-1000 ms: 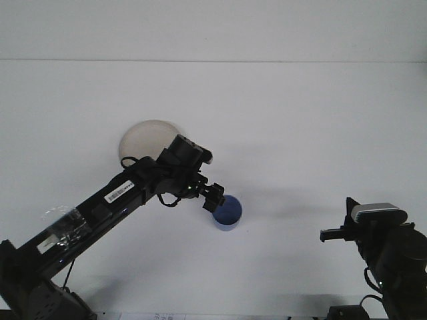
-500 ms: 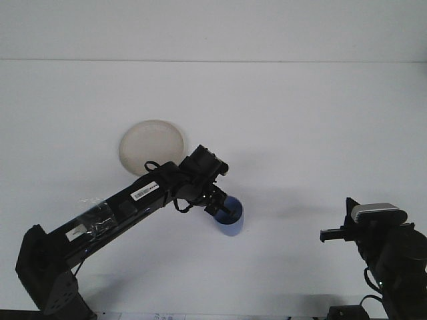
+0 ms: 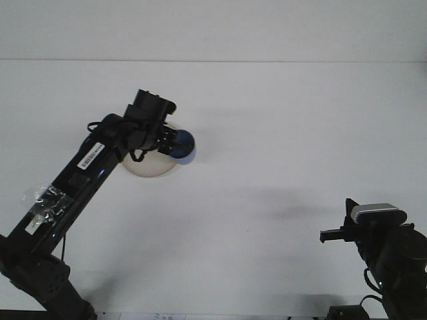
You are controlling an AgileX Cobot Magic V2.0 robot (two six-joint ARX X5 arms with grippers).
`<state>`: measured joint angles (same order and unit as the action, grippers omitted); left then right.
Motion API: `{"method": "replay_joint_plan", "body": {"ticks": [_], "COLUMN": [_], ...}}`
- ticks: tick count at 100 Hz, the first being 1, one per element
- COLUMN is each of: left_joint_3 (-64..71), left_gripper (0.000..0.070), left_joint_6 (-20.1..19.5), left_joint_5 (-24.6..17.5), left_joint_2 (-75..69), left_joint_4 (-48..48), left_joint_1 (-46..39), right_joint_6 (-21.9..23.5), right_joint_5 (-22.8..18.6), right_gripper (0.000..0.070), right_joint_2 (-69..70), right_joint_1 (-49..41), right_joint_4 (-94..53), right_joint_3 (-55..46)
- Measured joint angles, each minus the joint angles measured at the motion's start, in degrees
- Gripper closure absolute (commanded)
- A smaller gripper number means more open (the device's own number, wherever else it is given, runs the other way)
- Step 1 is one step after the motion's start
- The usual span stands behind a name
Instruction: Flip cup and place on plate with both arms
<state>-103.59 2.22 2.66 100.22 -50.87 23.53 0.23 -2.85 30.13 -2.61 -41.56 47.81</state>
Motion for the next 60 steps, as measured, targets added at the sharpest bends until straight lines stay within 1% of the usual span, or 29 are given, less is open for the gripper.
{"method": "replay_joint_plan", "body": {"ticks": [11, 21, 51, 55, 60], "left_joint_3": [0.1, 0.1, 0.1, 0.1, 0.1], "left_gripper": [0.0695, 0.0695, 0.068, 0.0662, 0.0601], "left_joint_6": [0.0, -0.1, -0.3, -0.3, -0.2], "left_joint_5": [0.5, 0.5, 0.5, 0.5, 0.5], "left_joint_2": [0.2, 1.0, 8.4, 9.2, 9.8], "left_joint_4": [-0.5, -0.2, 2.5, 2.5, 2.5], "left_joint_1": [-5.4, -8.4, -11.6, -11.7, -11.7], "right_joint_6": [0.0, 0.0, 0.0, 0.0, 0.0], "right_joint_5": [0.0, 0.0, 0.0, 0.0, 0.0], "right_gripper": [0.07, 0.07, 0.07, 0.07, 0.07], "right_joint_2": [0.0, 0.0, 0.0, 0.0, 0.0], "right_joint_1": [0.0, 0.0, 0.0, 0.0, 0.0], "right_joint_4": [0.0, 0.0, 0.0, 0.0, 0.0], "right_joint_3": [0.0, 0.0, 0.0, 0.0, 0.0]}}
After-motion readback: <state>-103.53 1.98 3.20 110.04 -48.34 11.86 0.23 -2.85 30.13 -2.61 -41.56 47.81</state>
